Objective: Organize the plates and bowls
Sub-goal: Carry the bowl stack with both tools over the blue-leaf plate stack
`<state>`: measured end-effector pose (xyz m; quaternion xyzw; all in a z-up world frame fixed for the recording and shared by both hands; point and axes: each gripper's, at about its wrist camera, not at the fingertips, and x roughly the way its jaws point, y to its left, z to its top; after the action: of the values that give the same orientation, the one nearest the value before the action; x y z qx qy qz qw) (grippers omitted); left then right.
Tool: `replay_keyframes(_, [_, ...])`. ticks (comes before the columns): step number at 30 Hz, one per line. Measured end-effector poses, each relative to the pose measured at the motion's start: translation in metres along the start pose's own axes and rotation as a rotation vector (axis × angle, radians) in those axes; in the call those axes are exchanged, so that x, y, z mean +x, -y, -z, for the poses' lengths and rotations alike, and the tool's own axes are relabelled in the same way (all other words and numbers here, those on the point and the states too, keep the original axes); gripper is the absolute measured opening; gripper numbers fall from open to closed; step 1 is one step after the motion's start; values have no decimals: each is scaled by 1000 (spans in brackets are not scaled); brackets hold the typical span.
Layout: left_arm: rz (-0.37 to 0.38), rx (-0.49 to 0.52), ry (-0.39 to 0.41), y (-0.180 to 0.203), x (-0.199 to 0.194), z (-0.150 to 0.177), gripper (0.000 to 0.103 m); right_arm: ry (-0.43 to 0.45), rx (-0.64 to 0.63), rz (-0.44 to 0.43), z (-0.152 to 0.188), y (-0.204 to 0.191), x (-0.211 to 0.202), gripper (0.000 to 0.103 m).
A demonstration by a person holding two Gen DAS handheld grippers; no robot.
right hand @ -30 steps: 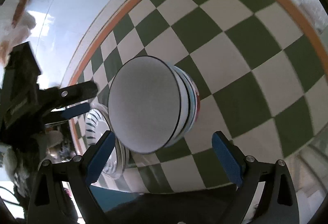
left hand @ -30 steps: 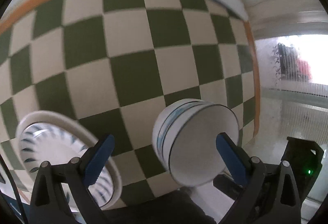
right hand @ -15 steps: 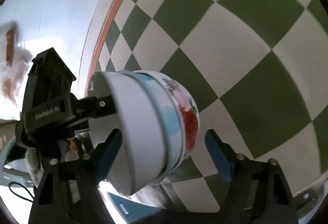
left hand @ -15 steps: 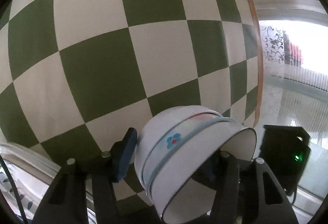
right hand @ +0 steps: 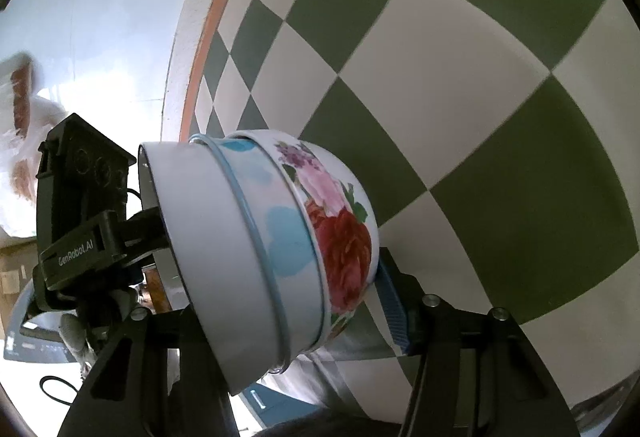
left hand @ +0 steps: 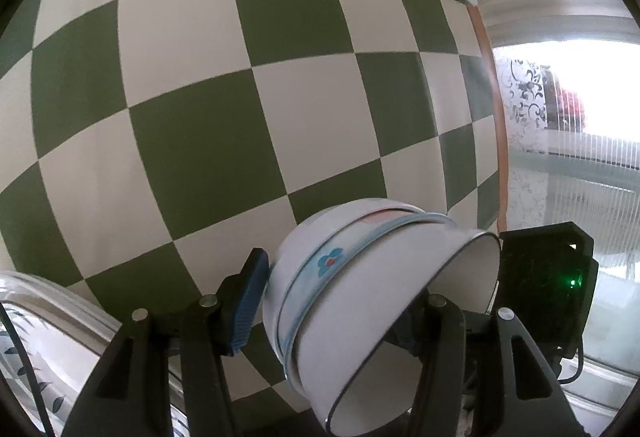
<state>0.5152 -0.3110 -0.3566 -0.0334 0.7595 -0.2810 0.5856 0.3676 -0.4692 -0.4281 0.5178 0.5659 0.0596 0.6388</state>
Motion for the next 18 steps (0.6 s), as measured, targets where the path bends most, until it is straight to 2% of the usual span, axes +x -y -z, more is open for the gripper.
replay_keyframes(10, [-9, -23, 61, -2, -34, 11, 53, -28, -66, 14, -11, -38, 2, 55])
replay_keyframes(18, [-4, -56, 144, -23, -78, 31, 54, -73, -188, 31, -9, -84, -5, 52])
